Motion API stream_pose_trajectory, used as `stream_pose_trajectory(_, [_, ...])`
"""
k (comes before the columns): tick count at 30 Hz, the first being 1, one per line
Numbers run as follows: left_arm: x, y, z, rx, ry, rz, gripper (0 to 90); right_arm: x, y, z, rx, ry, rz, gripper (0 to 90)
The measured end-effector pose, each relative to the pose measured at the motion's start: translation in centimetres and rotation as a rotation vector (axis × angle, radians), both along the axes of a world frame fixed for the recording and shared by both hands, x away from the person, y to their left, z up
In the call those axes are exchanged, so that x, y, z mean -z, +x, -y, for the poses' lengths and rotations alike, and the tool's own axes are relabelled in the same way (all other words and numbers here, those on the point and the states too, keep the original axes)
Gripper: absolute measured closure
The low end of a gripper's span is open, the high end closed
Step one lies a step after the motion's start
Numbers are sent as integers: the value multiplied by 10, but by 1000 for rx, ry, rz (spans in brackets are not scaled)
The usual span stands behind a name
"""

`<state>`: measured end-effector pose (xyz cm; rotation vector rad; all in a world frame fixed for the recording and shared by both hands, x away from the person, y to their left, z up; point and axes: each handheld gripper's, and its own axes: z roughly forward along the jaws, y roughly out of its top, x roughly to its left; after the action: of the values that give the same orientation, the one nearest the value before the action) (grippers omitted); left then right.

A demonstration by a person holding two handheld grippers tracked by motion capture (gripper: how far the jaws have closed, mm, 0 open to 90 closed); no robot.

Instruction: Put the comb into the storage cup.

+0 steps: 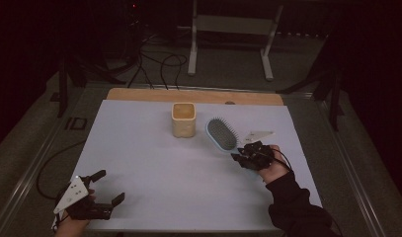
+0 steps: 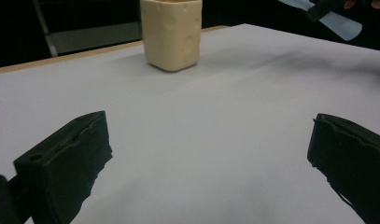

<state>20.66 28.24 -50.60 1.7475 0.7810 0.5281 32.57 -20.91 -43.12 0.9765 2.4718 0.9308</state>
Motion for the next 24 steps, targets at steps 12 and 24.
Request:
stream_pose_trajectory(12, [0,1,0,1,-5,-16,0,-20,11,-10,7,37,61,701])
stream_pose_trajectory(24, [0,1,-1,-3,-7,-23,0,-36,23,-27,-2,80,103,701])
